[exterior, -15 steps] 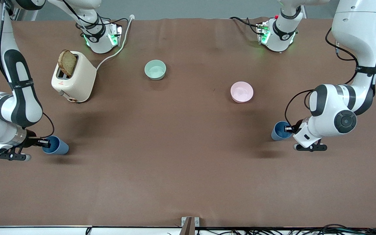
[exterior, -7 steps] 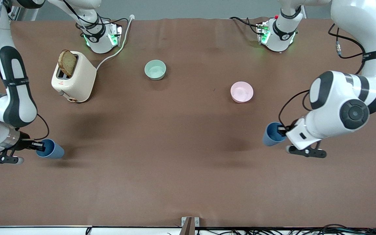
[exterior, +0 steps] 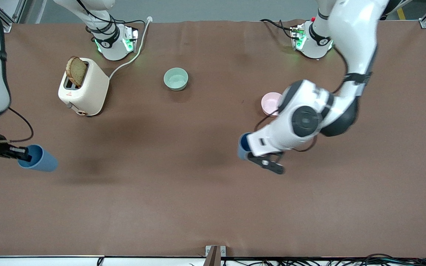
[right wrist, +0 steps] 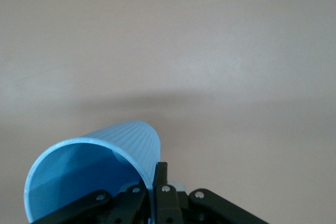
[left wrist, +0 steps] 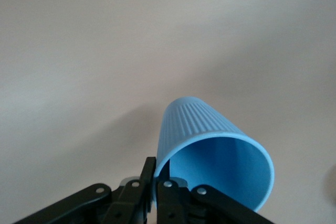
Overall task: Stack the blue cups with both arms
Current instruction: 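Carry the blue cup with the left gripper to the table middle, then set the cup down, open the left gripper and withdraw it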
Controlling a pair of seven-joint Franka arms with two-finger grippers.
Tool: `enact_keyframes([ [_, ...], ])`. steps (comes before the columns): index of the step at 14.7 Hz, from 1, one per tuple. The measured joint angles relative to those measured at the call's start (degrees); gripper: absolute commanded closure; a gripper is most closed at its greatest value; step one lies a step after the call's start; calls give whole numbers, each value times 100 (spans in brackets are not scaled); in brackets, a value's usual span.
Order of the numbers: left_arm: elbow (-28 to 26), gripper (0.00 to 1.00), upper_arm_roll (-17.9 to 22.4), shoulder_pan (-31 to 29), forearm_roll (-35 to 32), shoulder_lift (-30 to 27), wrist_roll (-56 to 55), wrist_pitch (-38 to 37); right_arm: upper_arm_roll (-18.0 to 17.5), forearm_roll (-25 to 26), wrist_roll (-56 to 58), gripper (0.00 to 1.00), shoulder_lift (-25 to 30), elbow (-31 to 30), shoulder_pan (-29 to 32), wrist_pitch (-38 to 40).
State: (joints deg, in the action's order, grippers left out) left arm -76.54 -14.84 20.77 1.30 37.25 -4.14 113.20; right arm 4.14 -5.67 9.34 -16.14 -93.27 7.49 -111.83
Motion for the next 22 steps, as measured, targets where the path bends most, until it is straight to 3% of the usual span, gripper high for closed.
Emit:
enact_keyframes([
  [7,72,98,163,1028,-10,673,-29,966,-5,58,-228,100,1468,-38,-171,1770],
  [9,81,94,487,1385,-12,786,-29,1028,-4,101,-231,100,1707,-55,-171,2050],
  [10,83,86,652,1546,-12,841,-34,1038,-3,131,-231,100,1780,-65,-171,2123],
  [11,86,68,780,1674,-12,893,-65,1053,-3,143,-233,100,1823,-68,-171,2156],
  [13,107,2,866,1766,-12,947,-208,1080,-3,146,-237,100,1842,-53,-171,2155],
  [16,301,0,878,1743,-12,812,-265,847,-3,161,-247,100,1834,158,-171,2200],
  [19,430,0,932,1628,-14,277,-292,215,-4,211,-287,100,1717,451,-171,2376],
  [22,433,0,1008,1021,-92,-341,-295,-157,-5,217,-351,100,1592,561,-171,2399],
])
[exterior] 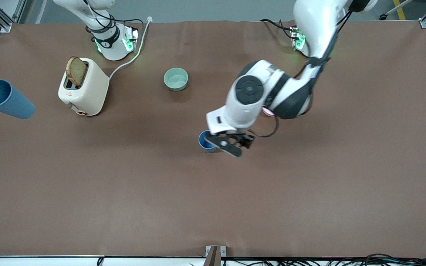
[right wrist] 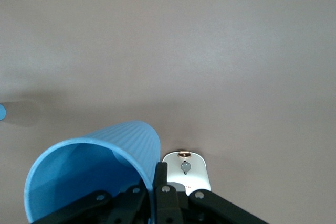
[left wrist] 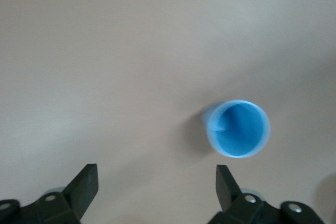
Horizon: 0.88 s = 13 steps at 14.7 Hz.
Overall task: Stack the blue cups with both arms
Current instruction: 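Set the cup down, open the left gripper and withdraw it, then carry the blue cup with the right gripper over the placed cup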
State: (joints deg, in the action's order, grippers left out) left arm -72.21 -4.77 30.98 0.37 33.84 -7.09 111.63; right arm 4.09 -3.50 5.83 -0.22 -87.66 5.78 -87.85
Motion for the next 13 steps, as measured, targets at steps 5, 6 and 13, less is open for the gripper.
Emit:
enact_keyframes([
  [5,-17,0,10,-1464,-377,-538,30,-82,-15,0,-329,100,-46,10,-97,85],
  [6,-17,0,7,-1729,-409,-635,61,-226,-22,0,-471,100,-48,9,-173,93],
  [13,-85,0,46,-2821,-412,-1405,228,-1105,-91,-233,-2000,100,-441,6,-1237,-367],
])
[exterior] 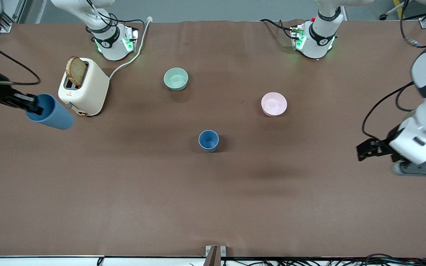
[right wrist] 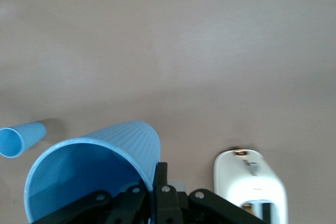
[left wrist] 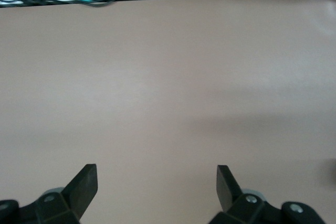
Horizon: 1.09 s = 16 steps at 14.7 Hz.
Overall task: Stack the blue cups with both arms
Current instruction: 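Carry the blue cup with the right gripper over the placed cup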
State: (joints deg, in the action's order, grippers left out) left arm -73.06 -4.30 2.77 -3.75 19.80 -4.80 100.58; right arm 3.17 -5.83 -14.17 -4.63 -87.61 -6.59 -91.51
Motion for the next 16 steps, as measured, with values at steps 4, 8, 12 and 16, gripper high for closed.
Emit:
enact_keyframes([
  [4,-148,0,326,-91,287,-628,-34,-415,-19,-273,-950,100,-430,0,-798,-526],
  [8,-340,0,479,-301,593,-872,-53,-659,-28,-482,-1557,100,-821,-2,-1515,-1015],
  [12,-537,0,915,245,593,-1032,-65,-623,-28,-758,-1737,100,-1390,-64,-2159,-1833],
  [16,-1226,0,927,256,593,-1416,-67,-170,-28,-763,-1983,100,-1880,-72,-2722,-2269],
])
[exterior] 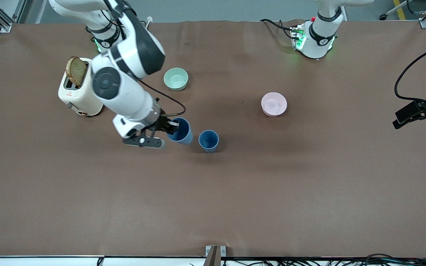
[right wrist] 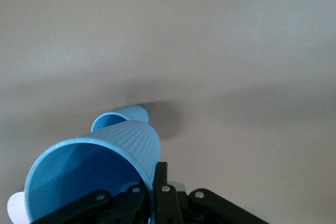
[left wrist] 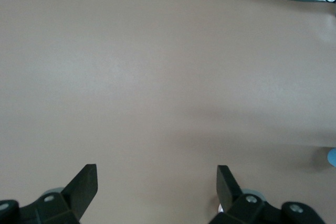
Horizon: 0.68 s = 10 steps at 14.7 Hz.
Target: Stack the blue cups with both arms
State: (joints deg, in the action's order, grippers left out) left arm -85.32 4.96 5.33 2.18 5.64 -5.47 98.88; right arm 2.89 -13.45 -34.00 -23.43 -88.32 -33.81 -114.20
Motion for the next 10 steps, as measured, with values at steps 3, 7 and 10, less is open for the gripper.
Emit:
enact_keyframes([
  [3,-688,0,6,0,0,-448,2,290,1,-5,-83,100,-256,-50,-308,-405],
  [7,-829,0,45,-1,0,-585,6,302,3,-5,-284,100,-444,-245,-616,-845],
  [10,-821,0,53,2,0,-588,11,151,21,-5,-288,99,-468,-274,-632,-945],
])
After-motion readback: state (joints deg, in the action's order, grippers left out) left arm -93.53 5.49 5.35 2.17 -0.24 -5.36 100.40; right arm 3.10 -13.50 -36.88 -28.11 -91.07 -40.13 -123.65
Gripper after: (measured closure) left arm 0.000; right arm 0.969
